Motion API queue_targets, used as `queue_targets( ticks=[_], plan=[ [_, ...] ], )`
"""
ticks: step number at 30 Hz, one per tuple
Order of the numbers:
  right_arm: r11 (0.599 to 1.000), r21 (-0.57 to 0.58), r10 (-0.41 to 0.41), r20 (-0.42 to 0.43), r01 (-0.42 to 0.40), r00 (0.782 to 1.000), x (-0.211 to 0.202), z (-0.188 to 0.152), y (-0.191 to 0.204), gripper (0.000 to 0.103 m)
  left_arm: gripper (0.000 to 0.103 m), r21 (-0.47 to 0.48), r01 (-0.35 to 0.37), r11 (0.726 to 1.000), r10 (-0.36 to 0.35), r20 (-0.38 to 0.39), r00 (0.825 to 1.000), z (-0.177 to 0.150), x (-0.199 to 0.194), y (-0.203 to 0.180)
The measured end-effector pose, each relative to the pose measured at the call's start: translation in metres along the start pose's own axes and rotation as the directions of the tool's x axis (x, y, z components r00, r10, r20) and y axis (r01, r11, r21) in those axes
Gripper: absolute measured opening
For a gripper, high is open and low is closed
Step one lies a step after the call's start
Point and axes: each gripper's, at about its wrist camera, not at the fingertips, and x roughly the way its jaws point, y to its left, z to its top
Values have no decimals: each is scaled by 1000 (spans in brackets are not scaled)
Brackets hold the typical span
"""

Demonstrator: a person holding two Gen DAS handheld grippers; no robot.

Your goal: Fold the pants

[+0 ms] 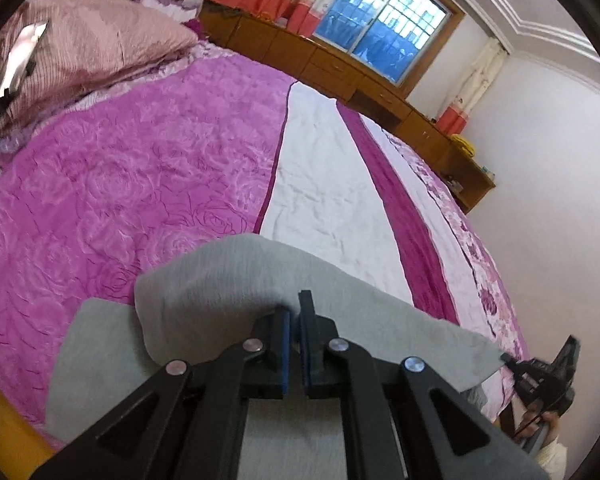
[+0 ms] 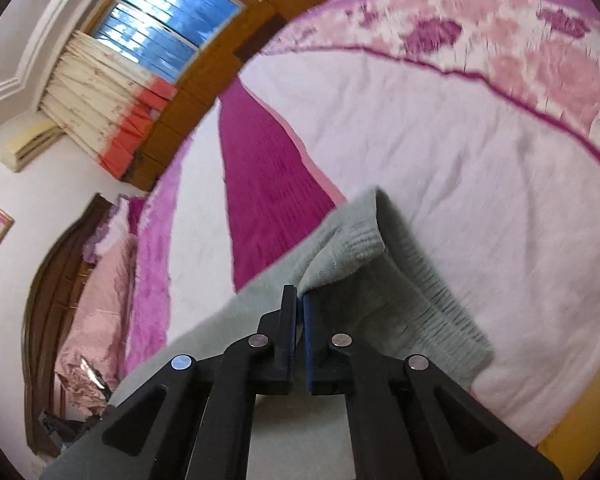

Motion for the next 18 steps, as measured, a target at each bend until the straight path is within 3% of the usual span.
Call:
queue_targets(
  ticks=[9, 18],
  plan=[
    [999, -43, -32, -4, 31, 999, -31, -19, -16, 0, 4, 76, -77, 994, 85, -96, 992, -42, -22, 0],
    [988, -117, -103, -6, 102, 995, -35, -49, -44, 0, 4, 40, -127, 991, 133, -246, 960, -103, -4, 27]
  ],
)
